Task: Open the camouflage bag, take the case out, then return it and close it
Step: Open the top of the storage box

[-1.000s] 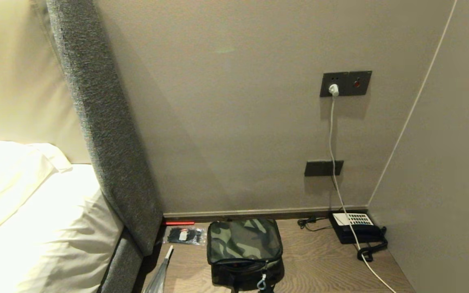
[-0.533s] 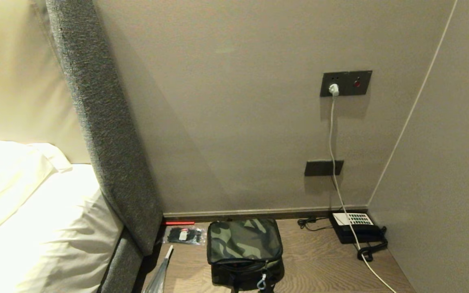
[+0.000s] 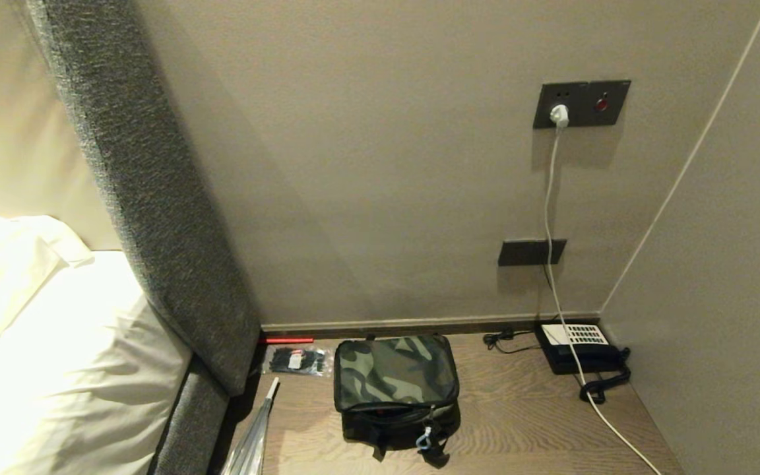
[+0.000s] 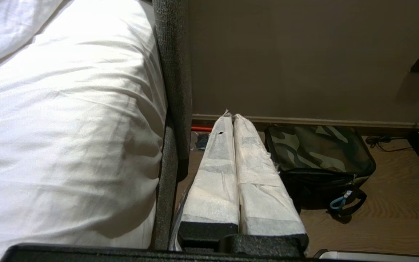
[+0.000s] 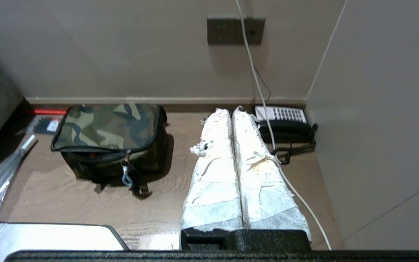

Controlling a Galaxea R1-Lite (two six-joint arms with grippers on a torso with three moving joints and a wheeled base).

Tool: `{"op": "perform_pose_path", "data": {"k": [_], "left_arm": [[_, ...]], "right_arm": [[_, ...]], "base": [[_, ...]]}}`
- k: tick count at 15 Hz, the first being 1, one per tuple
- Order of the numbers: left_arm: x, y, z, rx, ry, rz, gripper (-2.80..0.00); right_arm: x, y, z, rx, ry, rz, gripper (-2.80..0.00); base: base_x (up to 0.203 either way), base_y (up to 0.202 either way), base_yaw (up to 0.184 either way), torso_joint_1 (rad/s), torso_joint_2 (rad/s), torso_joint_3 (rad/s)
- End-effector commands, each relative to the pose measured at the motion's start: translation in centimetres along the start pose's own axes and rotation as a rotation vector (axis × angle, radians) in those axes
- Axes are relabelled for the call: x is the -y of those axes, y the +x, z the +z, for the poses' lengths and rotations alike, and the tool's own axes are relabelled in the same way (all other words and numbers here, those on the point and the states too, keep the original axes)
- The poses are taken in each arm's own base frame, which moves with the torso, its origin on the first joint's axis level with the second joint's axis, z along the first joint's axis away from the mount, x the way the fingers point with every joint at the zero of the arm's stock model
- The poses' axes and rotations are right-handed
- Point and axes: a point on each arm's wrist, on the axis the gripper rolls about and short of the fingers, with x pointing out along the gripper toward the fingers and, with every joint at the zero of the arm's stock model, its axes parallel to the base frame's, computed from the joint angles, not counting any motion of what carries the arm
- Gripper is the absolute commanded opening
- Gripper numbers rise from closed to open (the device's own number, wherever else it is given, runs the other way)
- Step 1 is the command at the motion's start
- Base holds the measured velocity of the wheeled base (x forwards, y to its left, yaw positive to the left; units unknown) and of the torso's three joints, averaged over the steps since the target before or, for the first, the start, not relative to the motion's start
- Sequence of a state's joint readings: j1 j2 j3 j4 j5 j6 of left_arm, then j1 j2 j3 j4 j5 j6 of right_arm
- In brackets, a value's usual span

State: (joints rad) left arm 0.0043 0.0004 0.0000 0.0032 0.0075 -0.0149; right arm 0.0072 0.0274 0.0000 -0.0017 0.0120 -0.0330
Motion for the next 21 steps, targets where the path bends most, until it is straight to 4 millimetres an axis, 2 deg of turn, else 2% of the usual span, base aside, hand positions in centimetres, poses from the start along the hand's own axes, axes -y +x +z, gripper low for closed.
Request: {"op": "perform_pose_path", "data": {"k": [1,21], "left_arm": [[0.0,0.01,-0.09,-0.001,-0.001,0.0,-2.8],[0.0,0.02,-0.08,-0.003,-0.002,0.001,-2.8]], "right_arm": [[0.0,0.01,0.01,-0.001,-0.001,0.001,-2.8],[0.0,0.01,0.01,-0.001,-0.001,0.001,-2.8]], "base": [[0.0,0.0,0.0,0.002,0.0,-0.203],[0.0,0.0,0.0,0.002,0.0,-0.198]]}}
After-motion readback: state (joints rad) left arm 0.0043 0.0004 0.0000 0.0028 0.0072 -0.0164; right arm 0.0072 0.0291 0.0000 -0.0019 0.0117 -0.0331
